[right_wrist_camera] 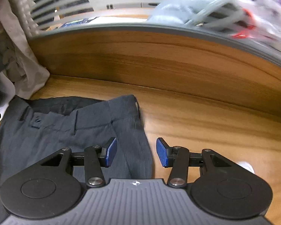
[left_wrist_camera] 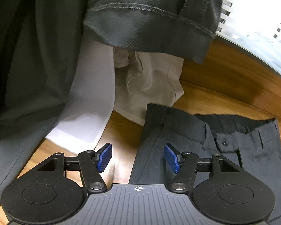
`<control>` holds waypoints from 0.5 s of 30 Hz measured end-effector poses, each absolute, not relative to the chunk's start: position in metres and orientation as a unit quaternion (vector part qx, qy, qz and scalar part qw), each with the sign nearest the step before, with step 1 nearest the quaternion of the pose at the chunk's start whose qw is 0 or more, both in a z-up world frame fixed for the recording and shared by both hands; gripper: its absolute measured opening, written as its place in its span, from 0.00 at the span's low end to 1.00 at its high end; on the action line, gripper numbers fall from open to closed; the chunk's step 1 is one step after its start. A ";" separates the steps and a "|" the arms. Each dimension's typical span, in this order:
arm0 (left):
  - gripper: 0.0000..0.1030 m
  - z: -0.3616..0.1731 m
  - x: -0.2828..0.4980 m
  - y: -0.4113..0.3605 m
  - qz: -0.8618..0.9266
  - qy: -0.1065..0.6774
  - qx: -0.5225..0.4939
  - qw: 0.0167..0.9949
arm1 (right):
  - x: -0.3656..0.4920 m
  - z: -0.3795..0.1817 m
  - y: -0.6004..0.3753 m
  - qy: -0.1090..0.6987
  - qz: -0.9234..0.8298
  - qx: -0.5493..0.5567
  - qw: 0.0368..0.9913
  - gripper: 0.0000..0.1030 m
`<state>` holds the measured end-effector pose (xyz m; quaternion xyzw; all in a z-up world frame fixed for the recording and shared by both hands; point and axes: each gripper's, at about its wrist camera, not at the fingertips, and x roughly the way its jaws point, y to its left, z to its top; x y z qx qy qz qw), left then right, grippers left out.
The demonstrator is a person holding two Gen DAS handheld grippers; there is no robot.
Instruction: Fold clothes
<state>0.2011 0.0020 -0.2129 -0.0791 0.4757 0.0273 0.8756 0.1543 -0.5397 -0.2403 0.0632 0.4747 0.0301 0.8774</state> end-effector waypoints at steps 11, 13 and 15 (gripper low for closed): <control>0.63 -0.214 0.232 0.000 0.038 0.461 -0.091 0.882 | 0.216 -0.274 -0.569 0.459 0.022 0.165 0.873 0.52; 0.63 -0.215 0.232 0.002 0.039 0.461 -0.089 0.882 | 0.216 -0.279 -0.563 0.462 0.024 0.152 0.873 0.52; 0.63 -0.216 0.231 0.002 0.039 0.460 -0.083 0.883 | 0.216 -0.281 -0.552 0.461 0.027 0.122 0.878 0.51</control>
